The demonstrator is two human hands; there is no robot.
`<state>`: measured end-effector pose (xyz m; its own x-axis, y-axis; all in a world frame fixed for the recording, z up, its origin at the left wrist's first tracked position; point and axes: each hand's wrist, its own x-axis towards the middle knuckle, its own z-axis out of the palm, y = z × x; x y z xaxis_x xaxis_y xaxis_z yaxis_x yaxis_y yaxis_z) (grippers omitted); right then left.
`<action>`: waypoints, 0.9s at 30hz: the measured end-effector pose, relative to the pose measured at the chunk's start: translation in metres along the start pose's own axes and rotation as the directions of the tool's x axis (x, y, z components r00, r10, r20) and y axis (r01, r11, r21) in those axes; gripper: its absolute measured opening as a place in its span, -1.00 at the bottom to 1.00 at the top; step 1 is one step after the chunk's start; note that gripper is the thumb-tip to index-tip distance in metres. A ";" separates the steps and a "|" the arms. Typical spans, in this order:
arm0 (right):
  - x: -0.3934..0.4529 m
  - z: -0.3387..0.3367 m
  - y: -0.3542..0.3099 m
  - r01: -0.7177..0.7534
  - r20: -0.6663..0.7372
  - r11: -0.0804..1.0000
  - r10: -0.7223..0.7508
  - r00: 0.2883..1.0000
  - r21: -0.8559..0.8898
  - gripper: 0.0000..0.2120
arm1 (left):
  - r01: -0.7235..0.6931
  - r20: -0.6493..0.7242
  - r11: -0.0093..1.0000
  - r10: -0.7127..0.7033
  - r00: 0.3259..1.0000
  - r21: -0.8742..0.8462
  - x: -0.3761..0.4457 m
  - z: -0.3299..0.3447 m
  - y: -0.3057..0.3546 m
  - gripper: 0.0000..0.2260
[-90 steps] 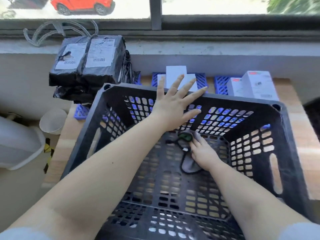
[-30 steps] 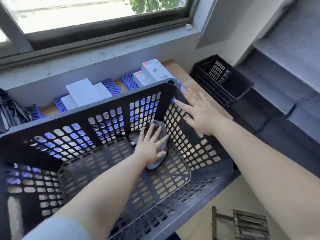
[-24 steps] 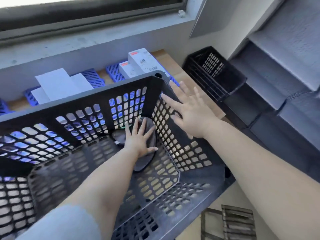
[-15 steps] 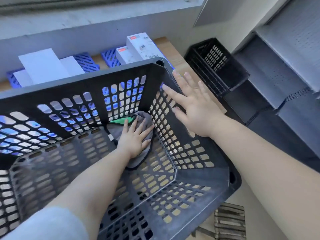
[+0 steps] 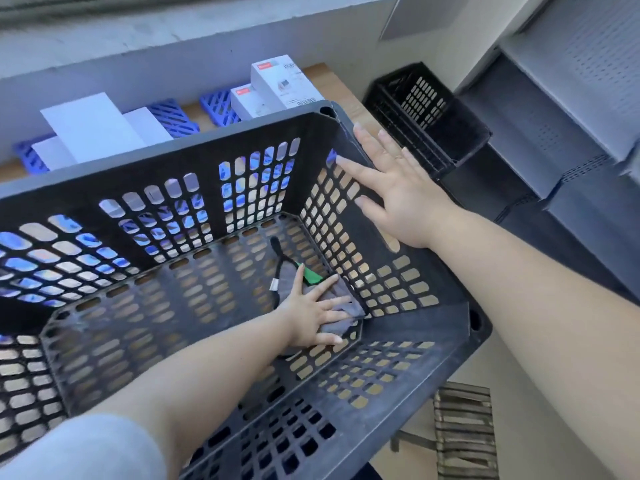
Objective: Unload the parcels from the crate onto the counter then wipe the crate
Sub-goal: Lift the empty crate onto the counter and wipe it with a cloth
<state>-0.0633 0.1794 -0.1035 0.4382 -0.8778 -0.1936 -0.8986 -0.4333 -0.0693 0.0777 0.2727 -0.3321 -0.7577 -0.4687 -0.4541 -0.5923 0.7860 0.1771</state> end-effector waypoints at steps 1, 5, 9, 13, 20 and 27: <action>0.000 0.000 0.000 0.000 -0.002 1.000 0.000 1.000 0.005 -0.44 | 0.012 0.010 0.998 -0.013 1.000 0.069 0.001 -0.002 -0.003 -0.33; -0.001 0.001 0.002 -0.009 -0.012 0.999 0.009 1.000 0.042 -0.47 | 0.028 -0.030 0.994 -0.025 0.999 0.108 -0.001 0.007 0.000 -0.37; -0.002 0.003 0.003 -0.013 -0.019 0.998 0.014 1.000 0.061 -0.48 | 0.054 -0.092 0.997 -0.048 0.995 0.058 -0.006 0.012 -0.017 -0.36; -0.001 0.004 0.005 0.002 -0.036 0.997 0.001 0.999 0.080 -0.52 | 0.230 -0.115 0.972 -0.234 0.965 -0.045 -0.007 0.012 -0.013 -0.43; 0.000 0.002 0.004 -0.012 -0.016 0.998 0.013 1.000 0.057 -0.45 | 0.017 -0.093 1.000 -0.017 0.996 -0.001 -0.008 0.009 0.003 -0.55; -0.003 0.001 0.003 -0.036 -0.005 0.997 0.036 0.999 0.068 -0.43 | -0.158 0.022 0.985 0.157 0.987 0.072 -0.030 0.016 0.008 -0.56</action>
<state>-0.0674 0.1806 -0.1037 0.4054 -0.8940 -0.1908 -0.9132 -0.3867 -0.1287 0.1000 0.3000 -0.3308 -0.8352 -0.3308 -0.4394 -0.4439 0.8771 0.1833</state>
